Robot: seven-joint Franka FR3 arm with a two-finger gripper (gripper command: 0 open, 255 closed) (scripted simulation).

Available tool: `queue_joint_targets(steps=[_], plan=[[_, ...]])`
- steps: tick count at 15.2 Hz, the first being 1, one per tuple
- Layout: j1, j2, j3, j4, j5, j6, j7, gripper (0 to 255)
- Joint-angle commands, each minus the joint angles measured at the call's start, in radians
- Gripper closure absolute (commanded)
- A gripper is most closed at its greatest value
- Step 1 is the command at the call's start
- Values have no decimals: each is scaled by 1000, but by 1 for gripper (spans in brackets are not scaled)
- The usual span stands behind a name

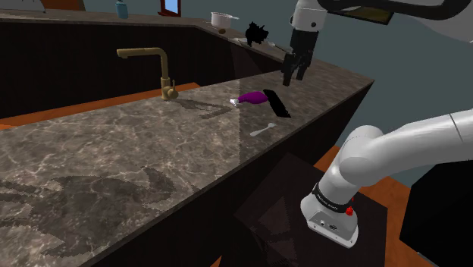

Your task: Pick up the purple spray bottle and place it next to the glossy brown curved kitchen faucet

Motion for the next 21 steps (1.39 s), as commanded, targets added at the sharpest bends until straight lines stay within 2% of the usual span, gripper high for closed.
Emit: queue_joint_targets(steps=[1,11,21], plan=[[0,0,0,0,0,0,0,0],[-34,267,-73,-15,15,333,33,0],[-55,602,-146,103,92,596,26,0]])
